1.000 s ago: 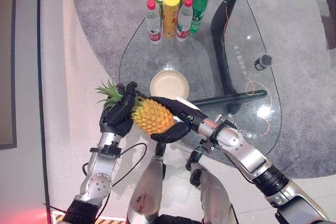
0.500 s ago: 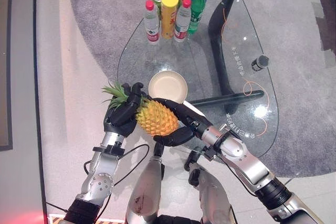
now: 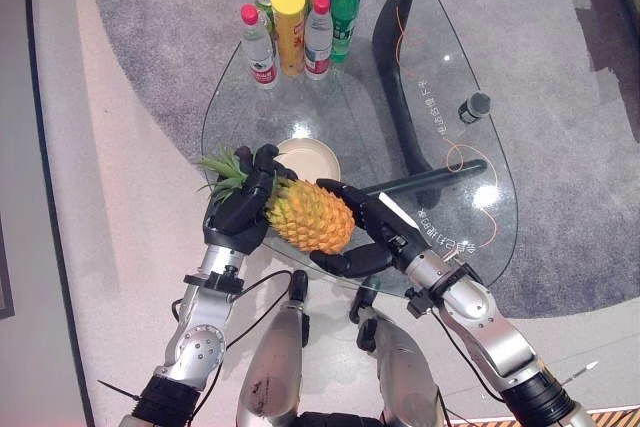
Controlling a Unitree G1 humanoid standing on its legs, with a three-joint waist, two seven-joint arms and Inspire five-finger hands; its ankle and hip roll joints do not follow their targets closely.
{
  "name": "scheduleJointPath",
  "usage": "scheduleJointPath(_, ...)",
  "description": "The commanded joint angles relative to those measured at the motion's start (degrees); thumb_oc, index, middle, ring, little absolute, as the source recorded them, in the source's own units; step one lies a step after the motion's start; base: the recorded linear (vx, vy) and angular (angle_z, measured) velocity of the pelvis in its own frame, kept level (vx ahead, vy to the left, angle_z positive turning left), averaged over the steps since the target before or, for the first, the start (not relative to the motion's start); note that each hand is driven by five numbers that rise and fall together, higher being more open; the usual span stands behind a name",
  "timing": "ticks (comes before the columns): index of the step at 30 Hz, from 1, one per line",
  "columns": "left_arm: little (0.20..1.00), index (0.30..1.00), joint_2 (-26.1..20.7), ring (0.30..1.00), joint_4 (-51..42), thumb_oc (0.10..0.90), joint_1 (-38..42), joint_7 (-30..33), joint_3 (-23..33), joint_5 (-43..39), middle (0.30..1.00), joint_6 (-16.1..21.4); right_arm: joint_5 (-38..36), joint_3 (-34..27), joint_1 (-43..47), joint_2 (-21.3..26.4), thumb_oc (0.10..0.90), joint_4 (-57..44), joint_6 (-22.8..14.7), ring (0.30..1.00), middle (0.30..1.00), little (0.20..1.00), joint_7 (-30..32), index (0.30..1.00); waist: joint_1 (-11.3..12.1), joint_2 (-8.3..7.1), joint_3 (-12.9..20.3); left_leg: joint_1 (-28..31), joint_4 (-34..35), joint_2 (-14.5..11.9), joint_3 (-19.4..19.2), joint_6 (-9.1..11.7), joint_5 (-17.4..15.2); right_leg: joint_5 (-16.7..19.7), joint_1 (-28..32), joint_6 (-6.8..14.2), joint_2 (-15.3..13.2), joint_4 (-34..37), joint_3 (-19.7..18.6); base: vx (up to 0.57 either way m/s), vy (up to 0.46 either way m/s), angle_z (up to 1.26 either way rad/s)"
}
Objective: Pick up the fruit to the plate
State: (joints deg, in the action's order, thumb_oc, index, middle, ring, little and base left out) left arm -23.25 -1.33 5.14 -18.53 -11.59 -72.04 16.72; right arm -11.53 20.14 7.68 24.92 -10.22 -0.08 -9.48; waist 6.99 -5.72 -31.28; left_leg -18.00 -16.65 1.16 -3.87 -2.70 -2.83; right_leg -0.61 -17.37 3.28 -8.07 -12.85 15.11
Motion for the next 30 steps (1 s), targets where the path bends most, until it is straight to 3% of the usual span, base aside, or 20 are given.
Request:
scheduleJointPath(1, 0.200, 0.300, -0.4, 0.300, -13.9, 0.100, -0.5, -8.6, 6.3, 0.7, 0.300, 4.2, 2.1, -12.0, 1.0, 3.1, 0.800, -4.2, -3.4, 0.900, 0.900, 0.900, 8.4, 0.900, 0.1, 0.80, 1.5, 0.7, -1.6, 2.8, -0.6, -3.0, -2.8, 2.9, 0.9, 4.1, 0.2, -7.0, 0.0, 0.03, 0.008, -0.02)
scheduleJointPath(6, 0.200, 0.300, -0.2, 0.300, -13.5, 0.100, -1.0, -7.8, 7.4, 2.4, 0.300, 5.1, 1.1, -13.2, -0.3, 2.4, 0.800, -4.1, -4.1, 0.900, 0.900, 0.900, 7.4, 0.900, -0.2, 0.67, 1.5, 0.7, -1.7, 2.7, -0.8, -3.1, -3.0, 3.0, 0.8, 4.2, 0.2, -7.3, 0.0, 0.00, 0.000, 0.00)
scheduleJointPath(12, 0.200, 0.300, -0.4, 0.300, -12.2, 0.100, 0.2, 2.8, 9.2, 13.6, 0.300, 16.6, 0.3, -12.2, -0.4, 1.9, 0.800, -3.0, -2.0, 0.900, 0.900, 0.900, 6.5, 0.900, -0.1, 0.67, 1.5, 0.4, -2.3, 2.6, -0.7, -2.9, -3.2, 2.2, 0.6, 4.1, 0.1, -7.7, 0.0, 0.02, -0.001, -0.01)
scheduleJointPath(19, 0.200, 0.300, -0.9, 0.300, -12.2, 0.100, 2.3, 16.7, 11.0, 26.6, 0.300, 23.1, -0.6, -9.5, -0.7, 0.8, 0.800, -1.2, -0.9, 0.900, 0.900, 0.900, 6.2, 0.900, 0.1, 0.10, 1.5, -0.9, -3.7, 2.4, -0.3, -2.7, -3.4, 1.6, -0.4, 3.9, 0.2, -8.5, 0.3, 0.03, -0.009, 0.00)
scheduleJointPath(24, 0.200, 0.300, -2.1, 0.300, -10.4, 0.100, 5.5, 31.8, 10.0, 41.1, 0.300, 24.7, -2.4, -6.5, -0.1, 0.8, 0.800, 0.4, 0.2, 0.900, 0.900, 0.900, 6.2, 0.900, -0.2, -0.39, 1.5, -1.7, -4.5, 2.4, -0.1, -2.5, -3.5, 1.5, -0.9, 3.9, 0.4, -8.5, -0.1, 0.03, 0.001, 0.00)
scheduleJointPath(30, 0.200, 0.300, -3.2, 0.300, -8.0, 0.100, 7.9, 36.3, 8.5, 46.3, 0.300, 24.9, -4.0, -3.8, 0.4, 1.0, 0.800, 1.7, 1.1, 0.900, 0.900, 0.900, 5.0, 0.900, -0.9, -0.87, 1.5, -3.4, -5.7, 1.9, -0.6, -2.5, -3.6, 1.3, -2.4, 4.0, 0.5, -9.0, -0.7, 0.00, 0.004, -0.01)
